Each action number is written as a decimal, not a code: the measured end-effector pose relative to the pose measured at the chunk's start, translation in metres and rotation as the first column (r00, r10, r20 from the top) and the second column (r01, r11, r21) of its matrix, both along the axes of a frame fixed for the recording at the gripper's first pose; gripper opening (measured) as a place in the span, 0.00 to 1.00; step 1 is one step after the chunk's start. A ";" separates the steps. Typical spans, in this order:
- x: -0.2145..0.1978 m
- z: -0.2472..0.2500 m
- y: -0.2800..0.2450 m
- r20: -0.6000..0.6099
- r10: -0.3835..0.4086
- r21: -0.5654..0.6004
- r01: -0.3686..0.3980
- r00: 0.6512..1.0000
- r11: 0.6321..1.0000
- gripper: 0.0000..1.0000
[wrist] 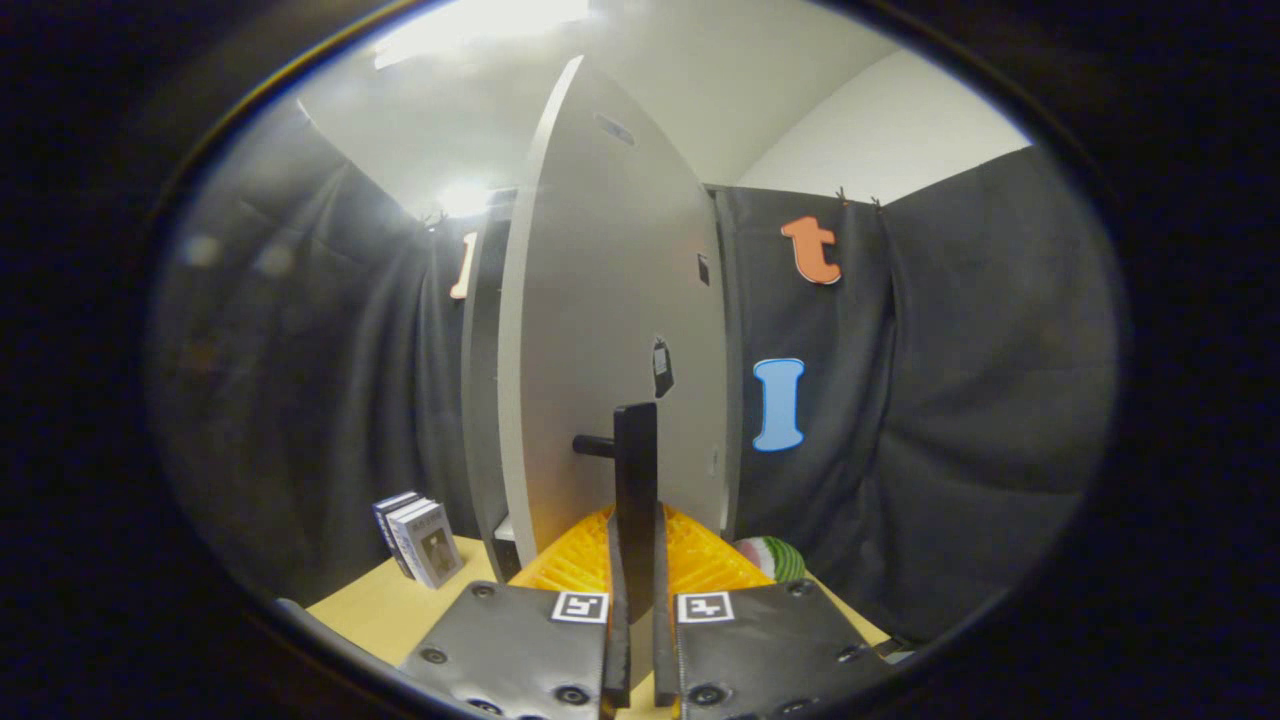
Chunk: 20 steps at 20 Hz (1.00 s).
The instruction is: Open the shoe cabinet door, grab the shoes and put them into the shoe cabinet, then close the shoe cabinet door.
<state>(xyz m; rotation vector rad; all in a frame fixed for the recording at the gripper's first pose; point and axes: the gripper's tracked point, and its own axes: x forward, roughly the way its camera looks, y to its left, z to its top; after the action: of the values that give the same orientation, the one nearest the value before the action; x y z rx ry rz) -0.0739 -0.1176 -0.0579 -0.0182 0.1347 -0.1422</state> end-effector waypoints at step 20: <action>-0.082 0.001 -0.130 0.019 -0.217 0.030 0.217 0.976 0.976 0.04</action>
<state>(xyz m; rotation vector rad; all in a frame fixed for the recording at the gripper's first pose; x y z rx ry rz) -0.1562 -0.2474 -0.0573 0.0264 0.1161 -0.3587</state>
